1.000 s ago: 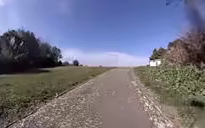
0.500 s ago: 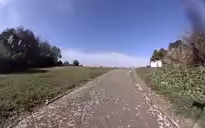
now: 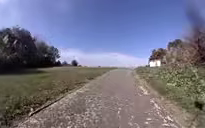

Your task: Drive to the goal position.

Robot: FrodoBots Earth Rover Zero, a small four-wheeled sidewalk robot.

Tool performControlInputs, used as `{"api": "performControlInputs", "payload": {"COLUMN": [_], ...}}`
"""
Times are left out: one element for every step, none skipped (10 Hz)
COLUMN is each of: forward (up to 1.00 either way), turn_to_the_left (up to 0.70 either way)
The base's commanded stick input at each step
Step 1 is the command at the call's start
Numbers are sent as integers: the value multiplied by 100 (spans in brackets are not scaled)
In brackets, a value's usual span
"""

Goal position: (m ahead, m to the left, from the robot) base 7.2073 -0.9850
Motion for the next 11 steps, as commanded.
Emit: {"api": "performControlInputs", "payload": {"forward": [70, 70, 70, 70, 70, 70, 70, 70, 70, 70, 70], "turn_to_the_left": [0, 0, 0, 0, 0, 0, 0, 0, 0, 0, 0]}}
